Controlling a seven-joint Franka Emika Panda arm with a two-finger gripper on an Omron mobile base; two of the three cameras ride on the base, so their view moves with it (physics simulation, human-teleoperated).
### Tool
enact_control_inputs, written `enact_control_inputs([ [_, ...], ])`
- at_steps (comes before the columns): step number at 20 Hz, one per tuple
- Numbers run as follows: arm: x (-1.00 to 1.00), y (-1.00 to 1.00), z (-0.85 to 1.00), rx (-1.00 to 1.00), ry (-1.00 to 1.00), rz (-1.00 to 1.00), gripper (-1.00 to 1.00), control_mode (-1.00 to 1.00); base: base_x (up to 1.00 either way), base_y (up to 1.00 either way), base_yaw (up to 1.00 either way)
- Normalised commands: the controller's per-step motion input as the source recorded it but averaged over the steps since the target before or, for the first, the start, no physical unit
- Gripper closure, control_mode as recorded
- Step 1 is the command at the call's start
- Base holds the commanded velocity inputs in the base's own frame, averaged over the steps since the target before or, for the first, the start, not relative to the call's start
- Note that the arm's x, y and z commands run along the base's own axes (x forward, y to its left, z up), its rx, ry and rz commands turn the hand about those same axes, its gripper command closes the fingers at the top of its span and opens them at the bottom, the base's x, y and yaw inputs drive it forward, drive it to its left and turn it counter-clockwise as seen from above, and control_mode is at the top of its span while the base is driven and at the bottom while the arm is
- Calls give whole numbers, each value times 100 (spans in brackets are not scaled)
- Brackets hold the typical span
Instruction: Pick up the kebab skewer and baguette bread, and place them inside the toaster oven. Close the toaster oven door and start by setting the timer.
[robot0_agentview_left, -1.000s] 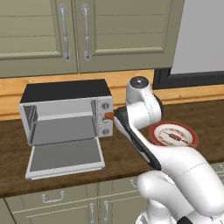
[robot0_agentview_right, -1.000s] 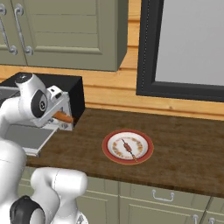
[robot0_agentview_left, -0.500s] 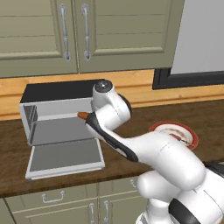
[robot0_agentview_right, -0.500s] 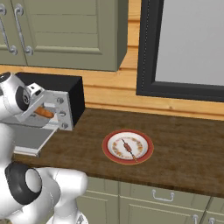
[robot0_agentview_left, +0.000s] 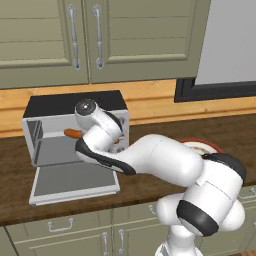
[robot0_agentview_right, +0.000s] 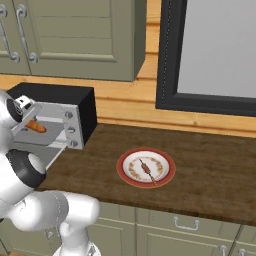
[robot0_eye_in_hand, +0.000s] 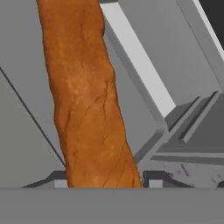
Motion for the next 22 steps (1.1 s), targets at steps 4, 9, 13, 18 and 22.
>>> enact_control_inputs([
  [4,16,47,-44,0,-15,0,100,-100,0,0,0],
  [9,26,3,-11,0,-19,0,100,-100,0,0,0],
  [13,11,0,-11,0,-13,1,100,-100,0,0,0],
  [18,13,0,-7,0,-5,1,100,-100,0,0,0],
  [22,4,0,-1,3,-1,1,100,-100,0,0,0],
])
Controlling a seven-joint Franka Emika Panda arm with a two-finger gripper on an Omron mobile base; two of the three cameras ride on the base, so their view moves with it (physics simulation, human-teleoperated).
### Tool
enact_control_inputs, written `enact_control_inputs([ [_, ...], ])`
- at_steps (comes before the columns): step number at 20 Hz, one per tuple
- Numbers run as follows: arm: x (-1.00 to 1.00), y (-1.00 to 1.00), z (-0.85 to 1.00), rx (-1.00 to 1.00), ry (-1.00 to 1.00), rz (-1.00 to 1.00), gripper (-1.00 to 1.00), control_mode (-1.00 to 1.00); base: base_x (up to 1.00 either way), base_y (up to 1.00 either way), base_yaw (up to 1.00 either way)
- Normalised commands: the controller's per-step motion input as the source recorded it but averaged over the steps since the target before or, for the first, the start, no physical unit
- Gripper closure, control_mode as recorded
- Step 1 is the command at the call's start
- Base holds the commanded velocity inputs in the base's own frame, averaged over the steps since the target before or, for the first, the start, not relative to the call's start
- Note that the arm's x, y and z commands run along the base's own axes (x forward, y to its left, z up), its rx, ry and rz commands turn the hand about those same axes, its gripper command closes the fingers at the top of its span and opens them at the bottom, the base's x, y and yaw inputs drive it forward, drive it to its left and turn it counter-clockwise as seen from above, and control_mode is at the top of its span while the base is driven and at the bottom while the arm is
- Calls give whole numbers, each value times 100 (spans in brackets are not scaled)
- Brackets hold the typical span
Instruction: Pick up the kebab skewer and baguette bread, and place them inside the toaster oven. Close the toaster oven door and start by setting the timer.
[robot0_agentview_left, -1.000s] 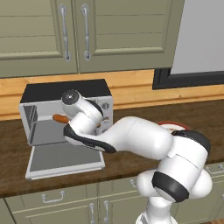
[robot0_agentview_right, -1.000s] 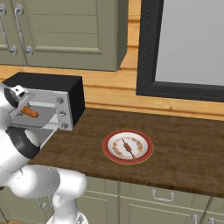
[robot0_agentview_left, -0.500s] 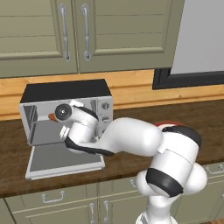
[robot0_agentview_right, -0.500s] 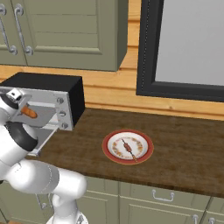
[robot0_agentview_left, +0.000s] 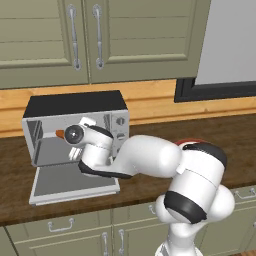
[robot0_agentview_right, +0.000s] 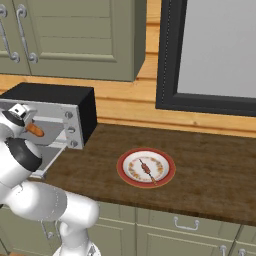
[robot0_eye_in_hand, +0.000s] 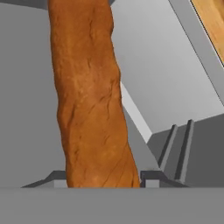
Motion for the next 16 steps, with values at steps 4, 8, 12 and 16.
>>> enact_control_inputs([
  [4,0,0,-2,6,0,0,100,-100,0,0,0],
  [8,0,0,-4,6,0,0,100,-100,0,0,0],
  [12,2,0,-14,3,-1,0,100,-100,0,0,0],
  [16,1,1,-16,1,-3,0,100,-100,0,0,0],
])
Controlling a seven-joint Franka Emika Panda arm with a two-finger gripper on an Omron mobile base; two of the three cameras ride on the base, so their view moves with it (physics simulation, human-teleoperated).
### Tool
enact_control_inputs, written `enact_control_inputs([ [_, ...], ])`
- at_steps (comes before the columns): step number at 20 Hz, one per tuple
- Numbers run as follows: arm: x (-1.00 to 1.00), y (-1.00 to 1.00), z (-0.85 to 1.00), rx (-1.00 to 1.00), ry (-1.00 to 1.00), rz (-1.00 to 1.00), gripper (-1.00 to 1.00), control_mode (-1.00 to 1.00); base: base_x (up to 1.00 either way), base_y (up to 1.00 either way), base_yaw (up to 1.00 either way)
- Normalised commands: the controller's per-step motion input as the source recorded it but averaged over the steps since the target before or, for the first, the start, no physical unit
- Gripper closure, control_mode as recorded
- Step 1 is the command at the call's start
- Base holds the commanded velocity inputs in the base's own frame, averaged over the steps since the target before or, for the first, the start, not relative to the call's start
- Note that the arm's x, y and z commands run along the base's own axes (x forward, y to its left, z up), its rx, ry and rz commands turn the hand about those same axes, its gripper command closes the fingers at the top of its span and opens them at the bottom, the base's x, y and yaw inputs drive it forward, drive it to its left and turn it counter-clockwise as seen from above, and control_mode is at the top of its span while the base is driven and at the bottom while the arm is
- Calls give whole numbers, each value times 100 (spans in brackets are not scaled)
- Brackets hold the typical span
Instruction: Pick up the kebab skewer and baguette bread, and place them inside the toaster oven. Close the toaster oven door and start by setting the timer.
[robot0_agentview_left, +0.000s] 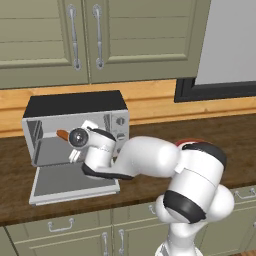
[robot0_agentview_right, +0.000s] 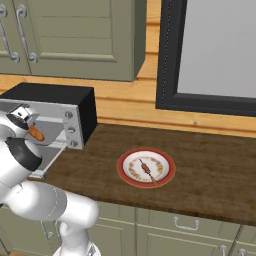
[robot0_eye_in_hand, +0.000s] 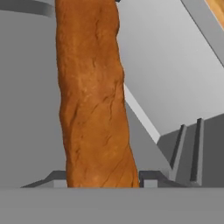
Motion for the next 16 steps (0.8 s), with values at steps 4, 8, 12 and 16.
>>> enact_control_inputs([
  [4,8,3,-1,0,-7,3,100,-100,0,0,0],
  [8,15,3,0,0,-6,5,100,-100,0,0,0],
  [12,1,3,-2,0,-1,5,-100,-100,0,0,0],
  [16,0,0,-6,0,0,5,-100,-100,0,0,0],
])
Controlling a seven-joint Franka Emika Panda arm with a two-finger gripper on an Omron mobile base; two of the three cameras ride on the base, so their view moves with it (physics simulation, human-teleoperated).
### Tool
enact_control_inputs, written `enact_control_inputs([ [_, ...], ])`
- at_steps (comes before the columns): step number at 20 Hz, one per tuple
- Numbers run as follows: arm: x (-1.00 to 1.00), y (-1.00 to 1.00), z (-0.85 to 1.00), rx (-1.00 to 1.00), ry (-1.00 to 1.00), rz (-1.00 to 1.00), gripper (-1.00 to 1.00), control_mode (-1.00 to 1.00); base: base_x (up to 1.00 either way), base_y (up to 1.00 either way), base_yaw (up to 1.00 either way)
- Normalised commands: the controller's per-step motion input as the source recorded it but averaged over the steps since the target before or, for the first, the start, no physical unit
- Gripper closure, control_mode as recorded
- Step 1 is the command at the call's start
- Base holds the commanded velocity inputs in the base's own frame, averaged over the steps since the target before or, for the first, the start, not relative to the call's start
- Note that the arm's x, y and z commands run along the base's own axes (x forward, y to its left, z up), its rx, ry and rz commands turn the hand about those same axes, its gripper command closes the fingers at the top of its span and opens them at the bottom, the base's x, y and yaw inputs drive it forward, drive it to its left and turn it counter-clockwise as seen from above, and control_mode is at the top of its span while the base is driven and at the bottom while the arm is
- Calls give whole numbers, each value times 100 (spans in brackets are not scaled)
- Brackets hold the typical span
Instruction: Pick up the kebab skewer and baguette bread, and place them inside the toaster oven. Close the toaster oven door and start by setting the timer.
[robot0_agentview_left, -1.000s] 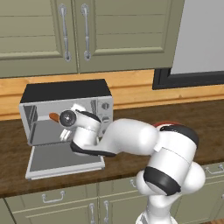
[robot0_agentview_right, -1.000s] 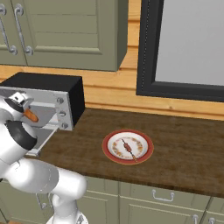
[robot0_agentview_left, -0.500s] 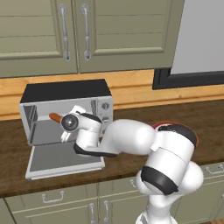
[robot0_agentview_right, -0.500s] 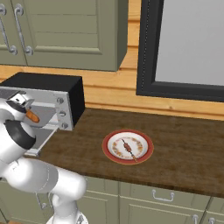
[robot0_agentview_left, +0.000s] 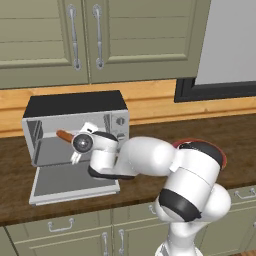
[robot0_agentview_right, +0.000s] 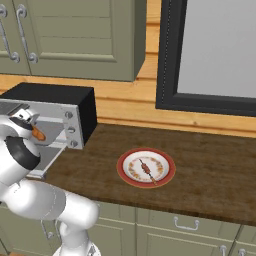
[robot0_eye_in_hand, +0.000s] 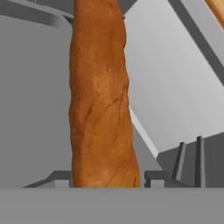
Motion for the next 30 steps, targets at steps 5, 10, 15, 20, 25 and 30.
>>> enact_control_inputs([
  [5,0,0,0,0,0,4,-100,-100,0,0,0],
  [10,0,0,0,0,0,4,-100,-100,0,0,0],
  [15,-15,0,20,4,1,2,-100,-100,0,0,0],
  [20,-46,-14,61,16,9,-4,-100,-100,0,0,0],
  [25,-35,-65,78,12,3,-11,-100,-100,0,0,0],
  [30,-39,-96,60,10,9,-19,-100,-100,0,0,0],
])
